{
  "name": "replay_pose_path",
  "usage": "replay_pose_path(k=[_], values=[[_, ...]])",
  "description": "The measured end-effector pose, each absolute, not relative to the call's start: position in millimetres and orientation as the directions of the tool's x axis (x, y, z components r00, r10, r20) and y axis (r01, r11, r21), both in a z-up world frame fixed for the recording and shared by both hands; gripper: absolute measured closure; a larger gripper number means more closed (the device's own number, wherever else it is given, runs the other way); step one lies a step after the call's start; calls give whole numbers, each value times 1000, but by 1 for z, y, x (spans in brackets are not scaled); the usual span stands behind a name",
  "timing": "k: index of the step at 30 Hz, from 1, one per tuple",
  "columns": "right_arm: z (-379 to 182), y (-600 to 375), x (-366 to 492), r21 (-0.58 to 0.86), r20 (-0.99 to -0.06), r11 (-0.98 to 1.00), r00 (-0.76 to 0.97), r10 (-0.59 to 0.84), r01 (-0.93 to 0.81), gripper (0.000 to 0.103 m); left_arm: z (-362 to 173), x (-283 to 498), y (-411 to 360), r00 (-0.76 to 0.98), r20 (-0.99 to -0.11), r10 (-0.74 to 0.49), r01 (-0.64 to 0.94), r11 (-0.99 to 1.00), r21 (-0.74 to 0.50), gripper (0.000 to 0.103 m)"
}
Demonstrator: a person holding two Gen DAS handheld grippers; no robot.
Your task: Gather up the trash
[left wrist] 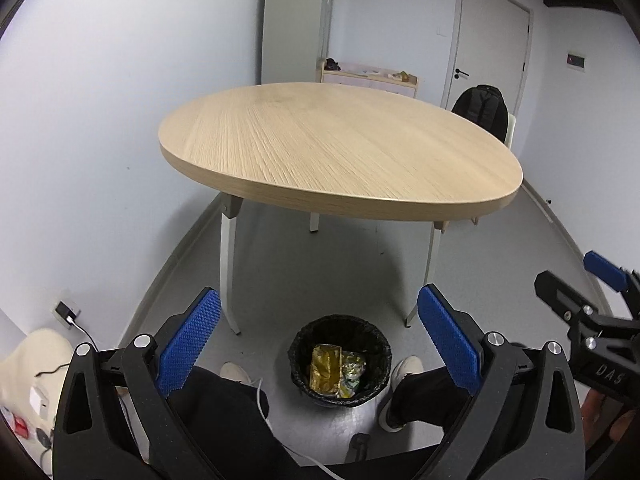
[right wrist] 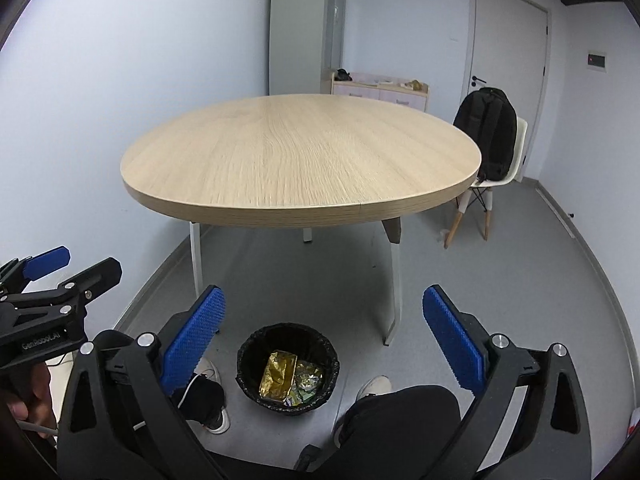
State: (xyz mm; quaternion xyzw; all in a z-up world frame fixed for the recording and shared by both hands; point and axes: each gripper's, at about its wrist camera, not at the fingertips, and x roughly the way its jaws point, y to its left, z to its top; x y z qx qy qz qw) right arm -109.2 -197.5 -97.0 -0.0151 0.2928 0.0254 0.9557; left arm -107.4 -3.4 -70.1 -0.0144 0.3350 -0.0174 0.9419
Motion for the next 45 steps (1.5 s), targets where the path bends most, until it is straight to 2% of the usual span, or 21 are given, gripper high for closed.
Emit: replay_pose_path(k=[14,45], values=[[-90,-208,-104,36,-569,998,820,68,-58,8,-65,-104,-6,778,-626,-54,37,999,-40,6],[-95,-203,-101,33,-590,998,805,66,-57,8,-75,-99,-8,761,-647,-40,34,999,-21,6]])
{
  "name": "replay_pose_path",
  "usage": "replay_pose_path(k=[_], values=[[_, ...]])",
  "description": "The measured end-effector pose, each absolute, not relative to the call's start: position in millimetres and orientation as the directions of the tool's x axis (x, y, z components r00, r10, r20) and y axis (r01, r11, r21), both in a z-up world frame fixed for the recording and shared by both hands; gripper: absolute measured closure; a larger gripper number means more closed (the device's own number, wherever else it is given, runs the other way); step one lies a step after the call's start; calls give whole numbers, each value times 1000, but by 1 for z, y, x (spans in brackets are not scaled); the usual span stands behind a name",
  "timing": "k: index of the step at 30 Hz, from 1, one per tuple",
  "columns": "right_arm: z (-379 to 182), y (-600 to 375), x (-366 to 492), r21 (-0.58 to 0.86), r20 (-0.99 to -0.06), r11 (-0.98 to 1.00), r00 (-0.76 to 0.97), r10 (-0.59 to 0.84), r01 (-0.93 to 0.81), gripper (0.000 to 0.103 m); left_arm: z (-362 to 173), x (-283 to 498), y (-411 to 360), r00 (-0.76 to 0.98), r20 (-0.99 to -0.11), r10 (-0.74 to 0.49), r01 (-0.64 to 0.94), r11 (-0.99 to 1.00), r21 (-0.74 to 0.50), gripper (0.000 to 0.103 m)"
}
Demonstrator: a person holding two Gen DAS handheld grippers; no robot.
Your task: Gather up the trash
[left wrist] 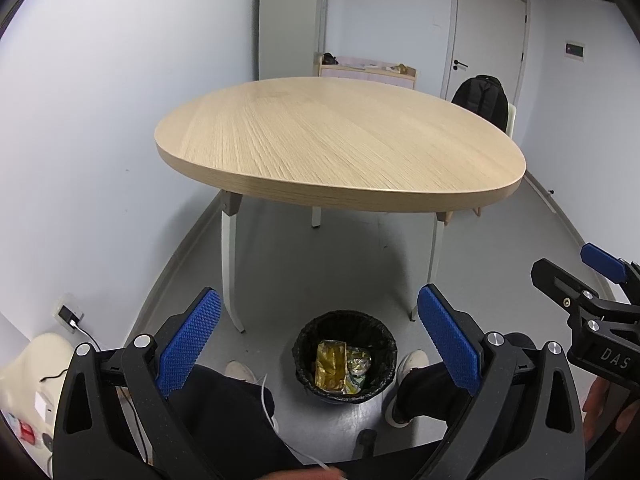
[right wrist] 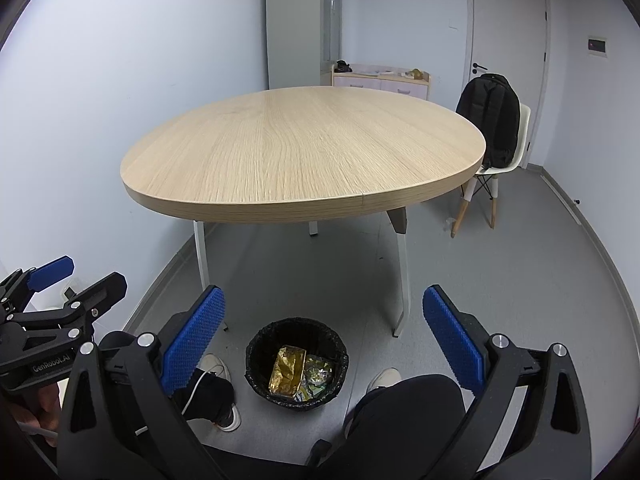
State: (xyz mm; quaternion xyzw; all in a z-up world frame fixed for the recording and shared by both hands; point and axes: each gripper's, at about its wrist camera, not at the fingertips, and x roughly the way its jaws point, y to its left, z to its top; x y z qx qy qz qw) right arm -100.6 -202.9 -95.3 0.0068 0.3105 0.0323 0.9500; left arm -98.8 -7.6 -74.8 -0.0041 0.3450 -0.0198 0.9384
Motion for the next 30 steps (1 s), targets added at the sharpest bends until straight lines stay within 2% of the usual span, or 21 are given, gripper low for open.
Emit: replay_pose_path(k=[18,30], values=[[-96,-200,-104,24,-587,998,807,66,-64,8,-75,-102,-11,769,-637,-48,44,999,-21,6],[-96,-202,-102,29,-591,998,804,68,-63,8,-73,-106,-14,778,-628,-8,27,999,22,6]])
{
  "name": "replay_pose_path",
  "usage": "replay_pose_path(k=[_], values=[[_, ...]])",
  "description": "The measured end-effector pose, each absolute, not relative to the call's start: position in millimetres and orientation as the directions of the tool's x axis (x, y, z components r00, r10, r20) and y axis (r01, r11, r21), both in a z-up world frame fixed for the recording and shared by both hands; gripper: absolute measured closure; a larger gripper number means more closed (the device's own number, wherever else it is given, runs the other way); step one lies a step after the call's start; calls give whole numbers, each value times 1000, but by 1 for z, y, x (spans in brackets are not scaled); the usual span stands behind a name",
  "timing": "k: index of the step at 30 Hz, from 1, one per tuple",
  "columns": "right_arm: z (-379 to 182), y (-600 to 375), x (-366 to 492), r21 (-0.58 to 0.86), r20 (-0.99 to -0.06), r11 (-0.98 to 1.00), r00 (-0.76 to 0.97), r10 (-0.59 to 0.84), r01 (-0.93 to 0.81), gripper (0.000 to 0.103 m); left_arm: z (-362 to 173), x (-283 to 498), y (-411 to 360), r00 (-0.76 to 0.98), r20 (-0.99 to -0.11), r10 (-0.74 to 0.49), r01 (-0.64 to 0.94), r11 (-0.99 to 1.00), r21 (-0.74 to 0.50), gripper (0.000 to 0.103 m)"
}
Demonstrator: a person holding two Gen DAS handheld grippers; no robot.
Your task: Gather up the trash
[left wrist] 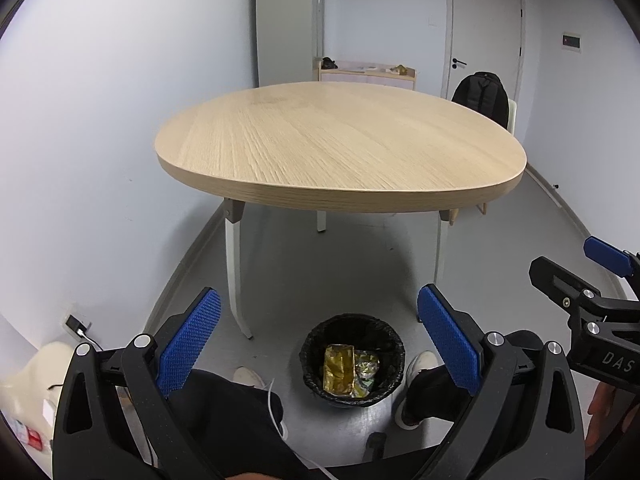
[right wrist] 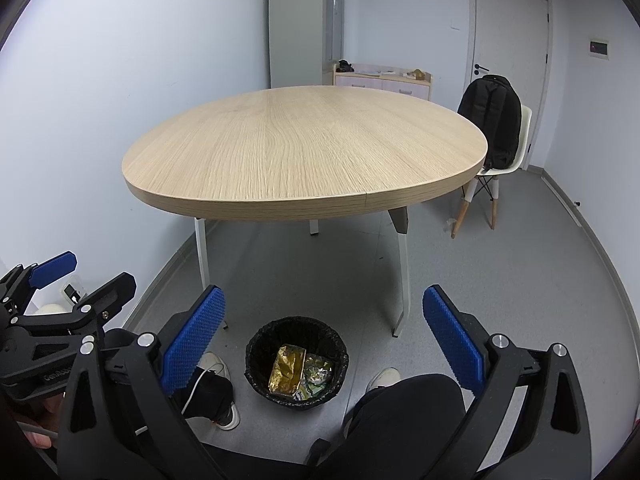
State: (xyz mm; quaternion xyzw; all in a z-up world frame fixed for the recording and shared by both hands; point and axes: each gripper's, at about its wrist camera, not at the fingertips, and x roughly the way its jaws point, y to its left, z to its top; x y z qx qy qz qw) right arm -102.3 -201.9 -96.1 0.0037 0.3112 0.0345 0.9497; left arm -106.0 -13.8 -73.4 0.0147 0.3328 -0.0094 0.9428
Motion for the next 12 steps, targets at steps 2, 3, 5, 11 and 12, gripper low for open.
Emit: replay_pose_path(k=[2,3,5,11,12], values=[[-96,-202,-103,29,-591,998,804,68,-63,8,-73,-106,-13,781,-625,-14,28,1000,14,6],[-96,-202,-103,28,-591,998,804,68,-63,8,-72,-106,-12,781,-624,-12,27,1000,14,6],[-96,-202,-103,28,-590,998,804,67,-62,8,-72,-106,-12,780,-626,-13,27,1000,12,6],[-96,-203,-103,29,-591,998,804,66,-61,8,-72,-102,-9,765,-643,-32,28,999,-16,6],[-96,-203,-103,30,-591,998,804,67,-62,8,-72,-102,-9,765,-643,-31,27,1000,-15,6]])
